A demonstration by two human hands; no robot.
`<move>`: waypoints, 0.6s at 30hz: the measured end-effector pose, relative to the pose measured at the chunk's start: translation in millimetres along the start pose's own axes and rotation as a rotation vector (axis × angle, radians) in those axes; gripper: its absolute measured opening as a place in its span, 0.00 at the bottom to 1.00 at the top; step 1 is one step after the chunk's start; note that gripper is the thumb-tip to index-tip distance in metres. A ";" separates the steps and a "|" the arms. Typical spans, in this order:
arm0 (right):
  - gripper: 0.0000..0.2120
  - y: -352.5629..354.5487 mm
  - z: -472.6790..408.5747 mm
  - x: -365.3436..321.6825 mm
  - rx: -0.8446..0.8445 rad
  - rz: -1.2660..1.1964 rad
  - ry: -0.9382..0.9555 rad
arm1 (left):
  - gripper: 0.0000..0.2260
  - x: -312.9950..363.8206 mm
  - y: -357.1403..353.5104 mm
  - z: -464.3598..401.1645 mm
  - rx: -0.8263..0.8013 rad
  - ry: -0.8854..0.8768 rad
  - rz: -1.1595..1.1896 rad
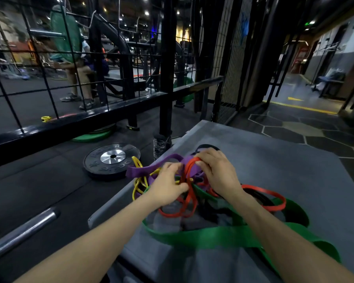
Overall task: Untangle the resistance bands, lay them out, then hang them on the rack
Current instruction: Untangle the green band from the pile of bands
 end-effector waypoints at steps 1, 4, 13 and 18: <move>0.13 3.4 -2.8 -0.9 0.023 -0.023 -0.003 | 0.27 3.0 -3.3 -2.9 0.028 -0.010 0.090; 0.07 11.3 -10.9 3.5 0.068 -0.041 -0.030 | 0.17 6.6 0.4 -10.9 0.145 -0.022 0.155; 0.10 19.1 -12.5 26.2 0.056 0.054 -0.138 | 0.05 18.3 29.0 -29.5 0.102 -0.057 -0.003; 0.09 15.7 -16.0 15.9 0.056 0.127 -0.097 | 0.09 54.0 58.2 -34.8 0.030 -0.037 0.142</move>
Point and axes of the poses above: each hand's wrist, its own z-axis away from the middle knuckle, its own y-axis out of the back of the hand, x = y × z, the point moved 8 cm from there along -z, towards the middle knuckle, and after that the axes turned 12 degrees about -x, right-handed, at the moved point
